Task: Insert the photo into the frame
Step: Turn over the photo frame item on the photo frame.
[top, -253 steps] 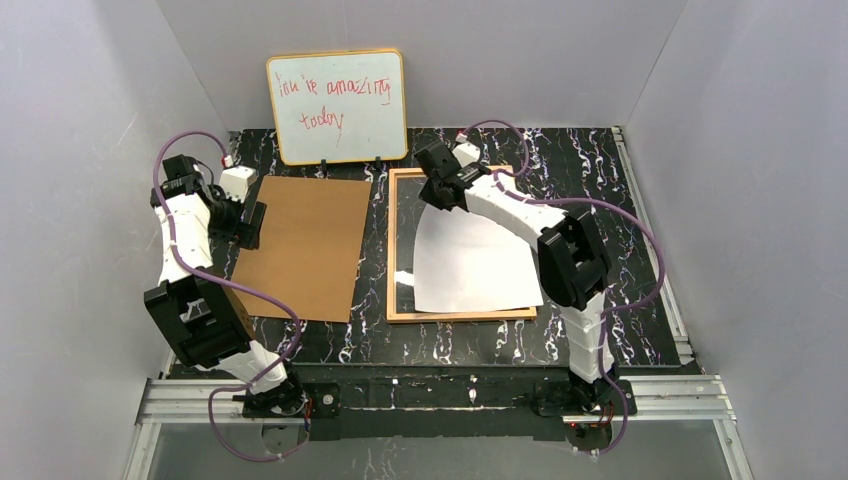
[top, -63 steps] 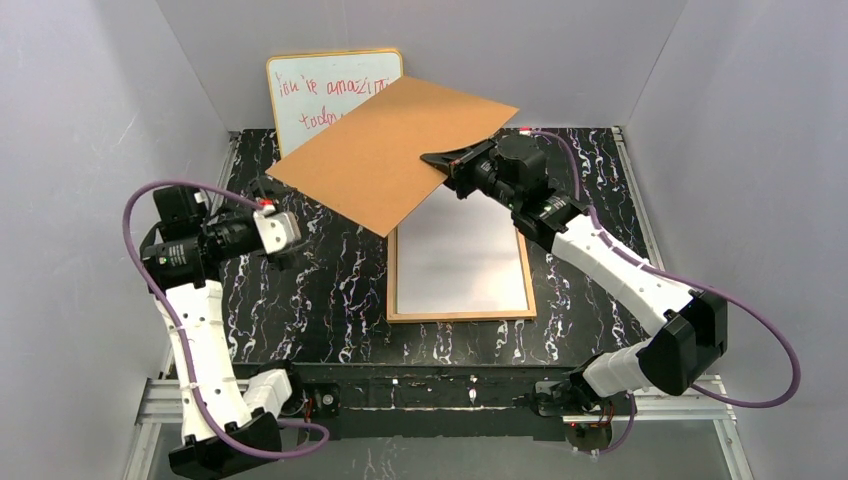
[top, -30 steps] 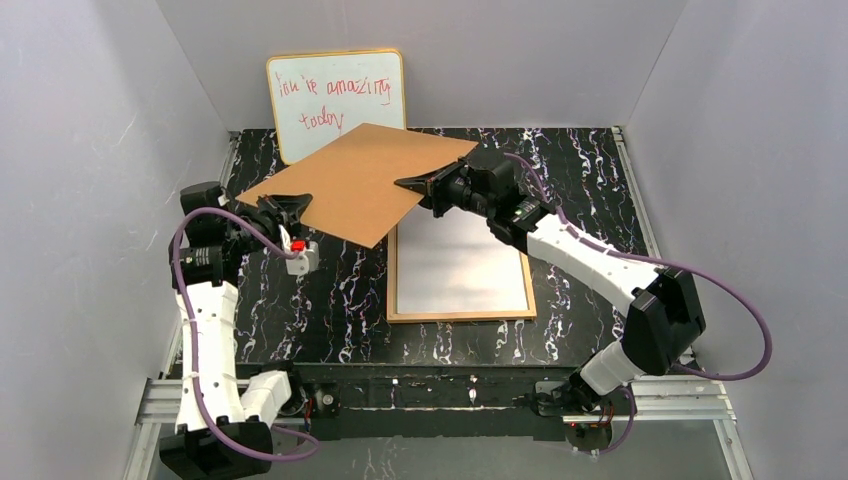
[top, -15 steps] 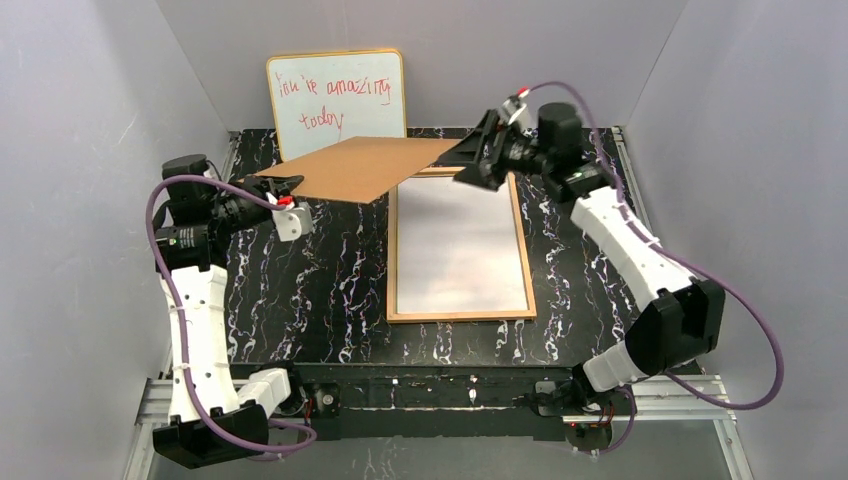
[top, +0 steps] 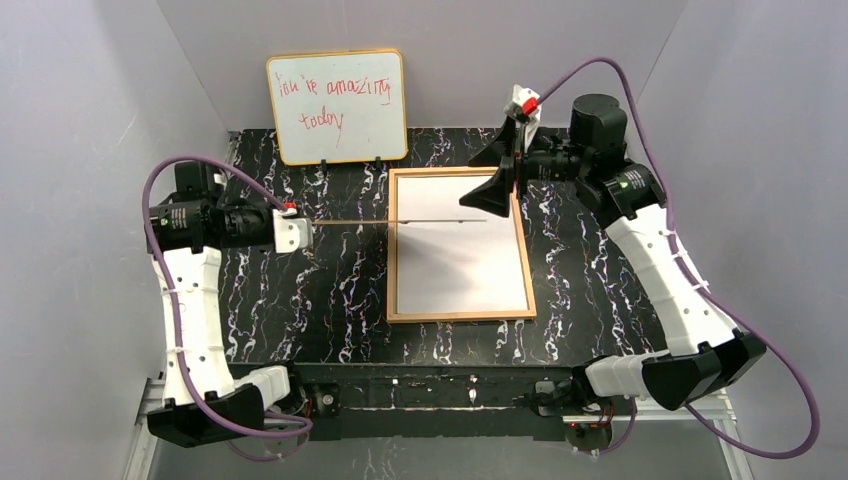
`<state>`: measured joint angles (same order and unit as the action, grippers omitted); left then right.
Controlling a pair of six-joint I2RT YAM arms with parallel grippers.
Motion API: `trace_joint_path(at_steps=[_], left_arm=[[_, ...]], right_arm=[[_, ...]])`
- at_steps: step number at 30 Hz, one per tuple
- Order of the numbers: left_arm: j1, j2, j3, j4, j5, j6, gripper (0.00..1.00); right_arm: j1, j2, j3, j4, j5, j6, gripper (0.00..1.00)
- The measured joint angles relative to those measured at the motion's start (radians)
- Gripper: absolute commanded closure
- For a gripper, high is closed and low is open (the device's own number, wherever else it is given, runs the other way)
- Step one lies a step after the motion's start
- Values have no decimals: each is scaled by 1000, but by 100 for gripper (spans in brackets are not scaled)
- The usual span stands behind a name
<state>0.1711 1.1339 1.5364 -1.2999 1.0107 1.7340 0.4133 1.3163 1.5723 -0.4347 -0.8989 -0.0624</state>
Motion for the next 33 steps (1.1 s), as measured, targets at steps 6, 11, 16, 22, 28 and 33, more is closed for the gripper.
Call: trace_joint_path(at_steps=[6,11,16,22,28,33], left_arm=[[-11,23,5,-112,-23,43,100],[-17,35,43,-129,-27,43,100],[-22,35,44,-136,-32,44,100],[-24,35,54,-143,-36,44,100],[-24,52,99,-174,-53,17,100],[-21,76,108,-133,-55,-21,13]], right_arm=[[109,-1,-60,-20,-28,-167,1],[265,-1,-140,-29,29,-245,3],[327,2,-190,-20,103,-282,14],[356,14,-203,57,211,-311,56],[360,14,-271,186,260,-387,99],[360,12,-315,276,288,-439,99]])
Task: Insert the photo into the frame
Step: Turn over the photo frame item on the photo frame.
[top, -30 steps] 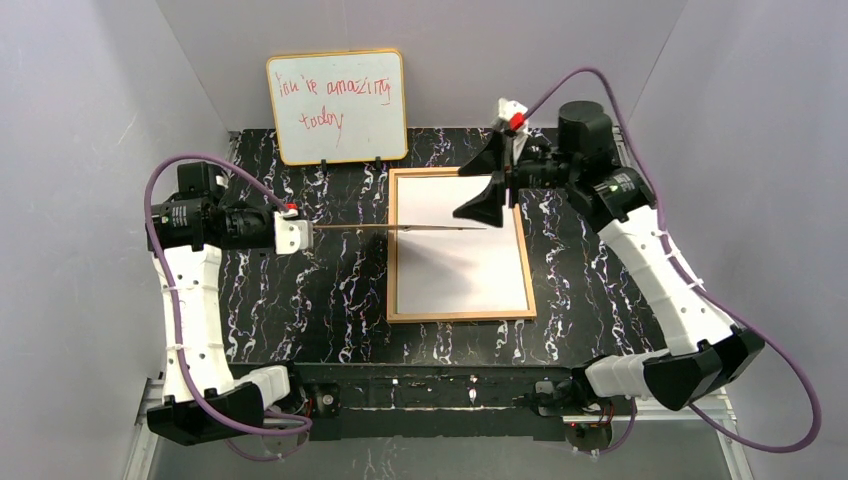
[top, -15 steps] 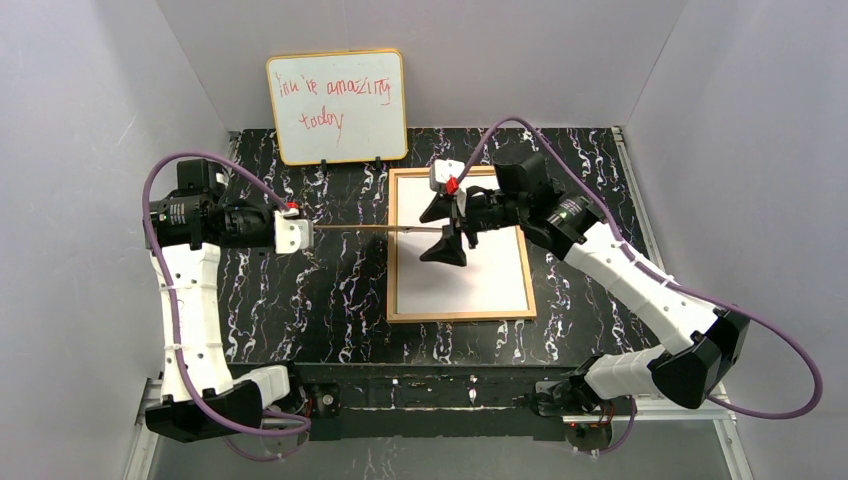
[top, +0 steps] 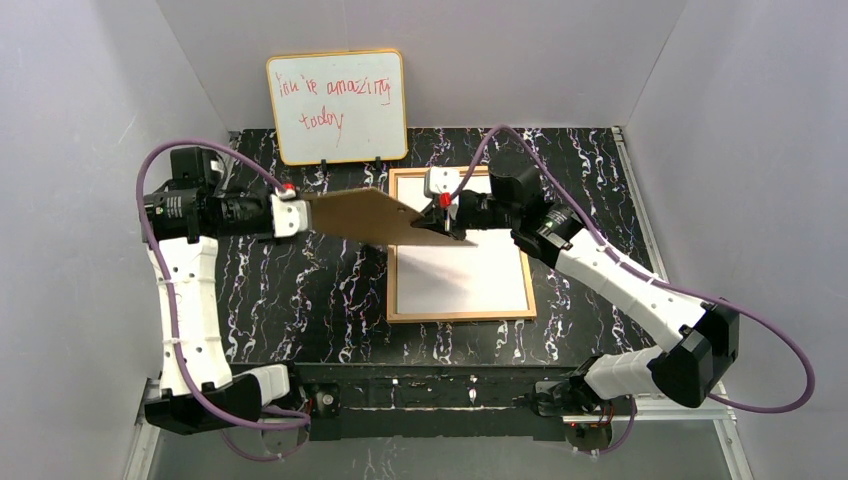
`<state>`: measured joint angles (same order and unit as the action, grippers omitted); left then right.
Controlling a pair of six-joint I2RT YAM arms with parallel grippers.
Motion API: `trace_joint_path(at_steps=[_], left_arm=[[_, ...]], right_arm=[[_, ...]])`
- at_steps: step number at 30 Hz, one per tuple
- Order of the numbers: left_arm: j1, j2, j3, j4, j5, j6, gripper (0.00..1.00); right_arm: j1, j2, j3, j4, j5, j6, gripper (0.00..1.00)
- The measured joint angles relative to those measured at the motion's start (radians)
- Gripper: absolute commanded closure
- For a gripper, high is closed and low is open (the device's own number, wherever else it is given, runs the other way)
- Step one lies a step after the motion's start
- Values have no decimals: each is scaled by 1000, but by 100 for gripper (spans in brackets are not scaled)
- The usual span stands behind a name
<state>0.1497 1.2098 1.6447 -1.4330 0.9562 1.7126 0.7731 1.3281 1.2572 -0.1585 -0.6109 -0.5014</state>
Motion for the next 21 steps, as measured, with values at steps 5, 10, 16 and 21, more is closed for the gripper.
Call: trace_joint_path(at_steps=[5,10,16,21], left_arm=[[-3,-106,-115,454,39,-371,2],[-4,-183,-245,997,-57,-898,2],[-4,-26,-84,1176,-272,-1245,2],[-3,2,-135,1164,-375,-1341,2]], right_arm=[[2,0,-10,92,89,192,99],[-8,27,32,102,159,422,99],[-177,183,256,-14,53,749,99],[-422,190,196,-6,-110,973,99]])
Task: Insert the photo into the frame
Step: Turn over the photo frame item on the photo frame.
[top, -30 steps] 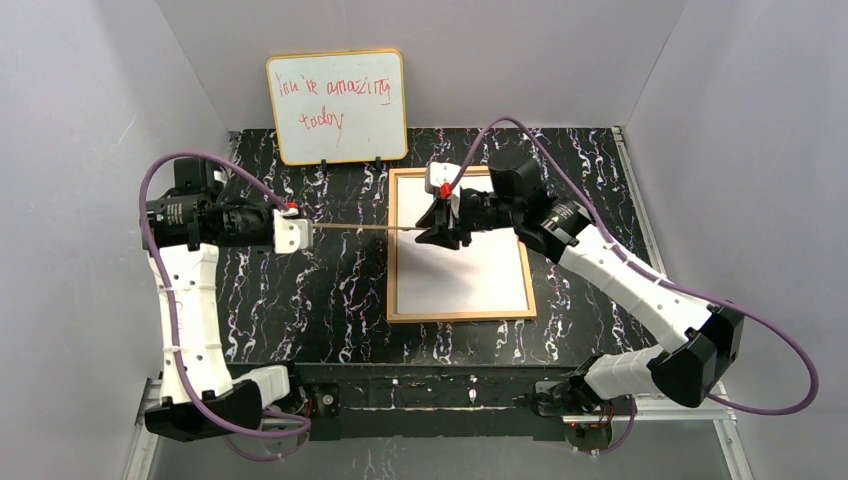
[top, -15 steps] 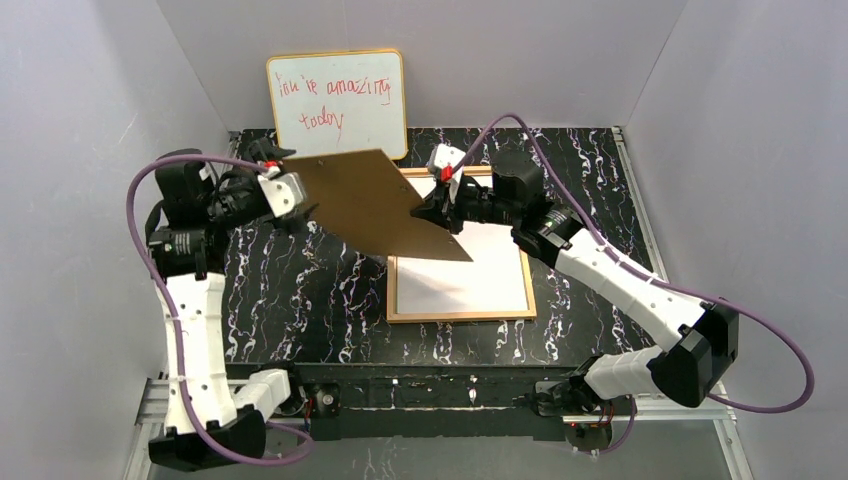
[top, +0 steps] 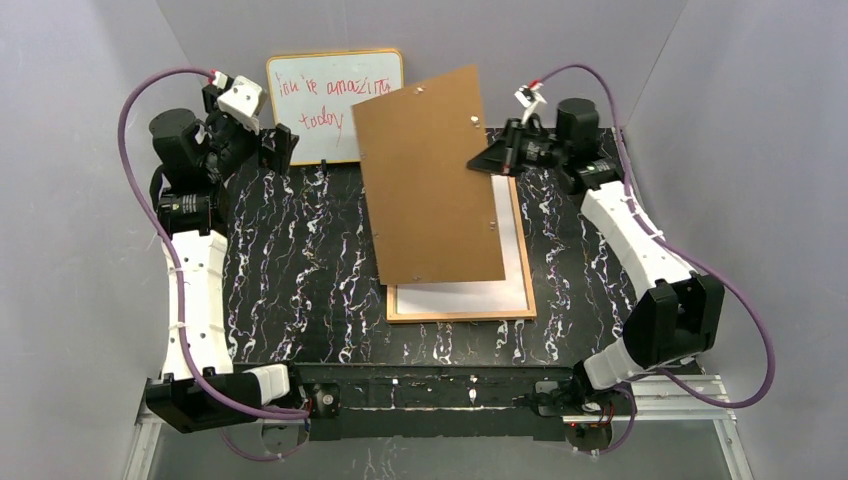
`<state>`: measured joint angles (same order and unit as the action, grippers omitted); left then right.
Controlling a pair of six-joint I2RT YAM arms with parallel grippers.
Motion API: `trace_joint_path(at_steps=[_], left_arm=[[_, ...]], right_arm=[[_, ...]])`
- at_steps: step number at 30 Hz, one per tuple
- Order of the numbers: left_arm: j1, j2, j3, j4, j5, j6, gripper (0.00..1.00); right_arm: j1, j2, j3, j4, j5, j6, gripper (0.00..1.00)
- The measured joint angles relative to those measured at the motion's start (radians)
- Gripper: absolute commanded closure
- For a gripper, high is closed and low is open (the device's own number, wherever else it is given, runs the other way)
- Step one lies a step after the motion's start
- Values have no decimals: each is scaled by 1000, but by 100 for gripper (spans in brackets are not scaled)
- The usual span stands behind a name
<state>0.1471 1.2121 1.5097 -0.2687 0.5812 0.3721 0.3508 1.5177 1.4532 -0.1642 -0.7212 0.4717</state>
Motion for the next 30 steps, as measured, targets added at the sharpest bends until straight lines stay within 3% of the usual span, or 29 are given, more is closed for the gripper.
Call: trace_joint_path(at_steps=[12,17,22,30], left_arm=[[-15,98,-162,-220,-45,90,5],[-94,192,-249,-310,-86,166,8],[-193,243,-308,-339,-122,219,7],[-208,304,-340,-291,-138,237,2]], right_arm=[[-385,-77,-423,214,-373,416,99],[-480,-26,-451,219,-462,400,99],[-488,85,-402,145,-495,293,99],[-485,254,-288,40,-506,166,99]])
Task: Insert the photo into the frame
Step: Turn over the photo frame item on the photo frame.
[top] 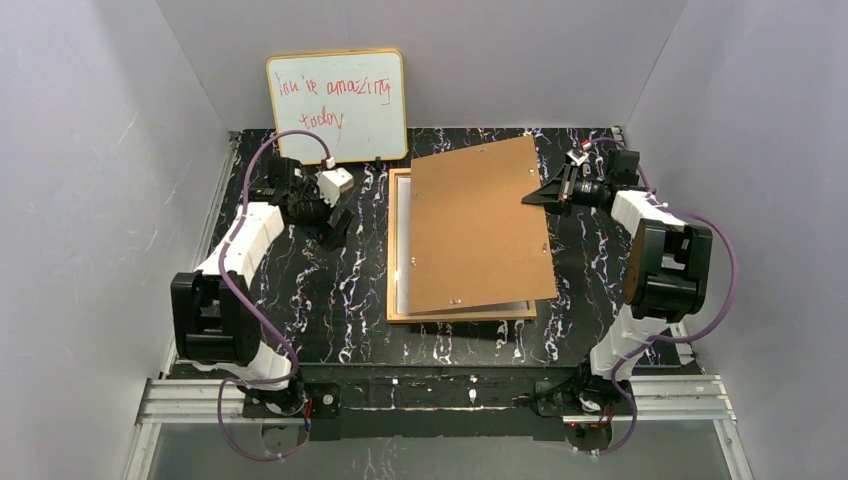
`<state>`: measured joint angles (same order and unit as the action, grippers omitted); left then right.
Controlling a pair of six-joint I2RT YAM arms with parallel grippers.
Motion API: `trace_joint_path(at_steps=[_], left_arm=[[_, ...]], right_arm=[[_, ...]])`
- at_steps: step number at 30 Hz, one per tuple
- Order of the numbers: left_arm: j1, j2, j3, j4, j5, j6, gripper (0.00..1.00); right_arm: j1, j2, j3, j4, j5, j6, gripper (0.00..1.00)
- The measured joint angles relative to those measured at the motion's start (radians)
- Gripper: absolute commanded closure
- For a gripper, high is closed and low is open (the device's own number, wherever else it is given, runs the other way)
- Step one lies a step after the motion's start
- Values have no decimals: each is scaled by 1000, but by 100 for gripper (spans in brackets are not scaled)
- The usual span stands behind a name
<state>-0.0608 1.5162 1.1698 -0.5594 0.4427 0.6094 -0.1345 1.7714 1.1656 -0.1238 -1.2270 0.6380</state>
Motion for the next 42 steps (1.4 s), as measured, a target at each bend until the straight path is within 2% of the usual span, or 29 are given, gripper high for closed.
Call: trace_joint_path(at_steps=[7,15,24,42], left_arm=[[-16,91,-8,66,-19,-35,2],[-88,176,-10,121,-77,-75,2],[-131,257,-10,210,-144,-110,3],[-220,352,23,293,-239,-169,4]], right_arm=[[16,71,27,19,-4,-10,99],[67,180,43,83,-7,18,99],[69,215,43,233,-21,119,99],[69,276,43,333,-31,176,99]])
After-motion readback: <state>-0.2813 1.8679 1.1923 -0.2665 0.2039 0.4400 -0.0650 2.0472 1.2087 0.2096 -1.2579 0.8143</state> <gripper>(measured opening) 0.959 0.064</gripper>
